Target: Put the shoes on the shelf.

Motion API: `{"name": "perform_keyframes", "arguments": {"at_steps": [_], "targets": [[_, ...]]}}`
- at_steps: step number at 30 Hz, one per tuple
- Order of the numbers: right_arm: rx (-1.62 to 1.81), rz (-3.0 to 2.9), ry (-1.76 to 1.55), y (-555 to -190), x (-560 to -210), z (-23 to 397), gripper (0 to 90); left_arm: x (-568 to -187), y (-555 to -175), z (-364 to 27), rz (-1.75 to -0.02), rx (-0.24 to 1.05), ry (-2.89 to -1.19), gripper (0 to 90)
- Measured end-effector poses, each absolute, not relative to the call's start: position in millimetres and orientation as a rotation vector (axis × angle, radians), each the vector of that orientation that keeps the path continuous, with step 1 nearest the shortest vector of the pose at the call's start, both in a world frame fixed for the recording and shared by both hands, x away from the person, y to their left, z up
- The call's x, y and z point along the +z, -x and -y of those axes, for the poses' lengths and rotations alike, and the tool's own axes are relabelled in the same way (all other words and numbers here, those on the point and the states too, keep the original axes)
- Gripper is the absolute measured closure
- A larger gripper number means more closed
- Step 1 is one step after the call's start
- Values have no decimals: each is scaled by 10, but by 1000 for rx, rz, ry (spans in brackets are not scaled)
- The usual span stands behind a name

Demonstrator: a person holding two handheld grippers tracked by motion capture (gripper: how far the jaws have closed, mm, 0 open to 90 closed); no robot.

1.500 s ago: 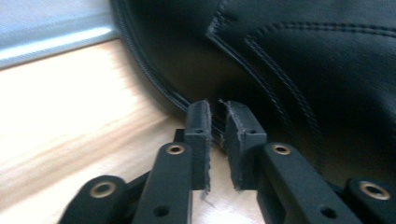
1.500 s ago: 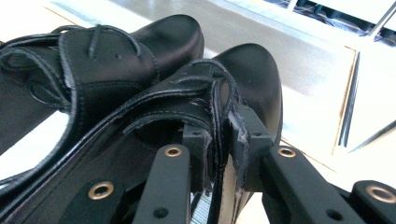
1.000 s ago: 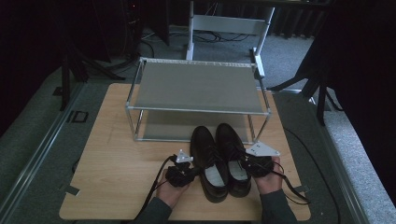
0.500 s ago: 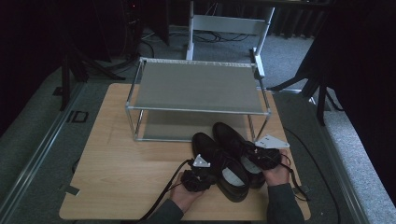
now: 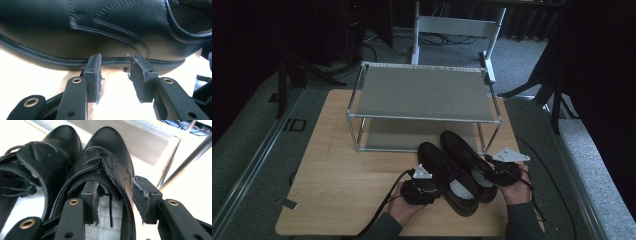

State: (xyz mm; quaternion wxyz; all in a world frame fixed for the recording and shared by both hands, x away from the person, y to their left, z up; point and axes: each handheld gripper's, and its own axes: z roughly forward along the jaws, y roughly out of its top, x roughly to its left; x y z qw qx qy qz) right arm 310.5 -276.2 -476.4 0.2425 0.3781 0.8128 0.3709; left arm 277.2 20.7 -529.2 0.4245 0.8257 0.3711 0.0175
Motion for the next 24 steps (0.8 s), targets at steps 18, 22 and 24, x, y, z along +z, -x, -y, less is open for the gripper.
{"name": "perform_keyframes", "arguments": {"at_steps": [18, 22, 24], "targets": [[984, -2360, -1047, -2592, -4660, 2545, 417, -5352, -2732, 9, -888, 9, -2105, 600], [928, -2409, -1072, -2638, -4678, 2548, 413, -5354, -2735, 20, -897, -7, -2098, 602], [885, -2438, -1074, -2664, -4689, 2551, 406, -5356, -2735, 27, -897, -9, -2096, 603]]}}
